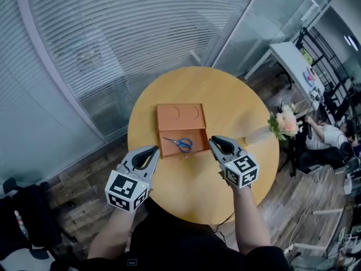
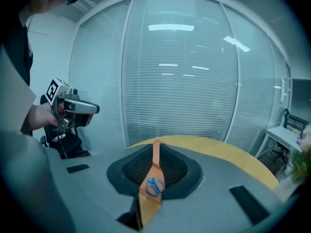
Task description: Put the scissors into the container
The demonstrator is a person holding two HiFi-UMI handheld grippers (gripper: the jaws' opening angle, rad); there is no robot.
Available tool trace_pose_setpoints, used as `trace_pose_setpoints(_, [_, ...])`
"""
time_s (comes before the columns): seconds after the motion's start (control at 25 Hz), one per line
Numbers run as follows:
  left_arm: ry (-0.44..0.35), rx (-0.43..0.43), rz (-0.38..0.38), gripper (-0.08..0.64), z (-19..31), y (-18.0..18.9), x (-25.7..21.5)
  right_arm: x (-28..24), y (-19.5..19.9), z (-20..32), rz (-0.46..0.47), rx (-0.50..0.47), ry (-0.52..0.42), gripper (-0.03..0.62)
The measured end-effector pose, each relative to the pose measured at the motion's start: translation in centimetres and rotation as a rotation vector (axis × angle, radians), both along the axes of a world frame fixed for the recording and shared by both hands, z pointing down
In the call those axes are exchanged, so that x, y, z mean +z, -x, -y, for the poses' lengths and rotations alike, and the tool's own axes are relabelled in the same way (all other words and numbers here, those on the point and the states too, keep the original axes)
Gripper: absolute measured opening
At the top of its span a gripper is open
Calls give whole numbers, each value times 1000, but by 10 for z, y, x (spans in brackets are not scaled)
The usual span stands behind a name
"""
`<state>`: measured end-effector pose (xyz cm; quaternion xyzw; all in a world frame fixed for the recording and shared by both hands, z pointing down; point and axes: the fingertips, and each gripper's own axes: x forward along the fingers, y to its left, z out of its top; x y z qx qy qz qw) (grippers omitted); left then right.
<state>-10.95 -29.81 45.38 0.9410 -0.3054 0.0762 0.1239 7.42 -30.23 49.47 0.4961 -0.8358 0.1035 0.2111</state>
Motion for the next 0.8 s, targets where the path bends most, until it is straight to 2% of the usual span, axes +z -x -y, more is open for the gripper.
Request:
trace_pose_setpoints(0.12, [-19,36,-13,12,1,-21,-12,-25,-9,-18,79,41,-50,59])
trace_pose_setpoints(0.24, [-41,58,-22,12,-4,-40,-26,-46,-17,-40,117,48,-97,52])
trace_pose_setpoints(0.44, [-70,62,-29,12,-11,-75,-48,-81,-48,-70,202,80,-181,46])
trace_pose_setpoints(0.64, [-123,91,-27,12,-18,-120,-78,-116,-91,-88,238,144,-300,40])
trace_pose_setpoints(0.8, [-165,90,-41,12,-19,-145,-108,-136,-102,-93,244,110,-371,35])
